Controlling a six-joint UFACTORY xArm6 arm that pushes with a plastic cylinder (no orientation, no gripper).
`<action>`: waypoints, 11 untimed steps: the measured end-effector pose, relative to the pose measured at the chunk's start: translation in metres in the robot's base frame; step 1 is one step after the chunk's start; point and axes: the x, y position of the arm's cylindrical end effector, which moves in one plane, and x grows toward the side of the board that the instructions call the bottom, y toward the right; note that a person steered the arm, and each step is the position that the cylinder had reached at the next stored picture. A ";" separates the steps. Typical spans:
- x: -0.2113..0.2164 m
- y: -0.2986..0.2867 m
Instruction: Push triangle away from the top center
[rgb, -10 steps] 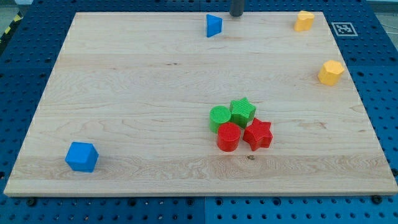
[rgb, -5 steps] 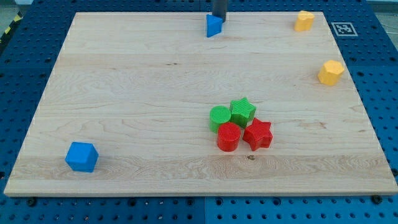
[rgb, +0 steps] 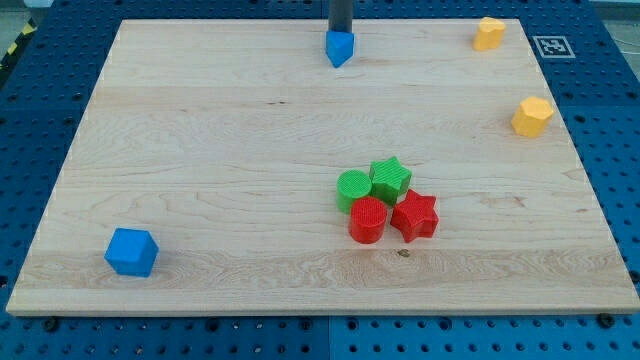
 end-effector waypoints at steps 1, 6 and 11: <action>0.000 -0.011; 0.052 -0.015; 0.104 -0.029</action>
